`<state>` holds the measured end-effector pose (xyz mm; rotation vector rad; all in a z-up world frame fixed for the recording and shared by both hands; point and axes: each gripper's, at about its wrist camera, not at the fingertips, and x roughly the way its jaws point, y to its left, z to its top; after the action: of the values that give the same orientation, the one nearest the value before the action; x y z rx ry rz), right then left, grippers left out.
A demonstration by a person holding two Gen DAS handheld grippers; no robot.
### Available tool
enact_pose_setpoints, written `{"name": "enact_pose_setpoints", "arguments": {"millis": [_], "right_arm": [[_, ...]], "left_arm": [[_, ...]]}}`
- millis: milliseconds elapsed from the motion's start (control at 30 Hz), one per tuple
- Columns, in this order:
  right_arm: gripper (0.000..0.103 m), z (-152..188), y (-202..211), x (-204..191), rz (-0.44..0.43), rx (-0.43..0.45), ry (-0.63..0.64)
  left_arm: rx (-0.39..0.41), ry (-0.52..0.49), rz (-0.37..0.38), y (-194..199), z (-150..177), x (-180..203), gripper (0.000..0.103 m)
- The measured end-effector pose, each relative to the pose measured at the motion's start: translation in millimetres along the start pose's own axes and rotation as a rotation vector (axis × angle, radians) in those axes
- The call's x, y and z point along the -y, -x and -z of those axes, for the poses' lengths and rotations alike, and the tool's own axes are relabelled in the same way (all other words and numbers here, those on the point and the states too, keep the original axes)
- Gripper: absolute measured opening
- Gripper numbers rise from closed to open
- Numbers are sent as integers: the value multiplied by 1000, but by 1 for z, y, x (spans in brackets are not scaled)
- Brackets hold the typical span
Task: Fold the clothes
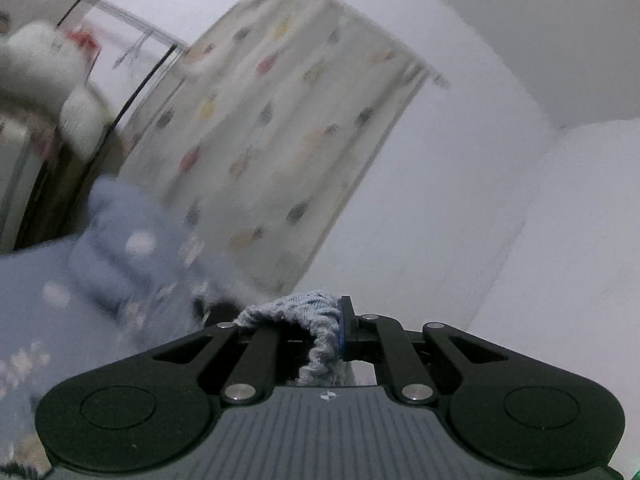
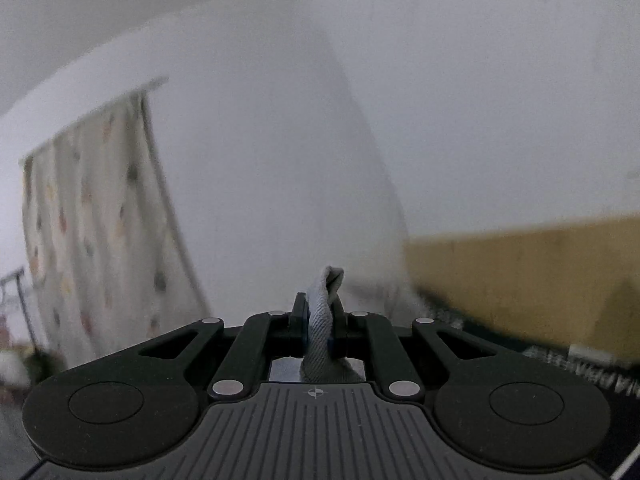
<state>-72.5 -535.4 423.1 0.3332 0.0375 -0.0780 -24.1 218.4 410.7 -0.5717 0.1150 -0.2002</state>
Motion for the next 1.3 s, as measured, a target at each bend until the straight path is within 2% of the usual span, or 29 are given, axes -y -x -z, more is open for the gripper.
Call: {"name": "enact_pose_setpoints", "arguments": {"millis": [67,167,233,333,433,500,567,633,733,767,833,867,900,933,967,1033,1133,1167,1200,1233,1300], "right_arm": [[11,28,-5,7,-4,-75,9],[10,75,5,18,13,-199,21],[10,110,23,32,50,-291,10],[10,165,45,56,131,-455,10],[10,208,62,67,177,-574,12],[10,226,76,66,151,-622,17],[10,231,82,50,89,-644,39],[10,219,100,36,-19,-665,69],[10,204,131,22,-135,-751,141],[10,201,142,16,-187,-797,164],[10,199,160,6,-276,-945,244],[11,200,168,0,-299,-1018,286],[16,202,175,-6,-320,-1090,327],[18,204,180,-9,-329,-1142,358],[20,205,184,-11,-335,-1186,386],[22,206,186,-13,-349,-1282,409],[36,198,181,-11,-366,-1349,417],[45,192,178,-11,-365,-1345,417],[56,187,175,-12,-364,-1339,415],[59,179,173,-14,-366,-1323,418],[71,163,171,-26,-387,-1262,452]], "left_arm": [[-42,30,-29,-4,22,-19,10],[-88,73,-60,17,56,-49,10],[-111,106,-89,40,79,-70,10],[-146,103,-157,76,106,-91,10],[-140,149,-198,111,121,-106,10],[-128,187,-226,129,119,-117,10],[-131,225,-269,150,124,-128,10],[-138,266,-319,167,129,-138,10],[-153,334,-400,190,138,-152,11],[-158,357,-427,197,141,-156,12],[-168,402,-482,212,147,-166,17],[-173,425,-509,220,150,-170,21],[-178,447,-536,228,153,-175,23],[-183,470,-564,235,156,-180,32],[-187,493,-589,242,159,-184,32],[-169,547,-591,251,161,-190,37],[-167,561,-565,255,158,-184,53],[-169,567,-559,258,158,-182,56],[-171,574,-552,260,158,-180,64],[-178,584,-549,259,158,-178,73],[-195,591,-544,269,162,-171,80]]}}
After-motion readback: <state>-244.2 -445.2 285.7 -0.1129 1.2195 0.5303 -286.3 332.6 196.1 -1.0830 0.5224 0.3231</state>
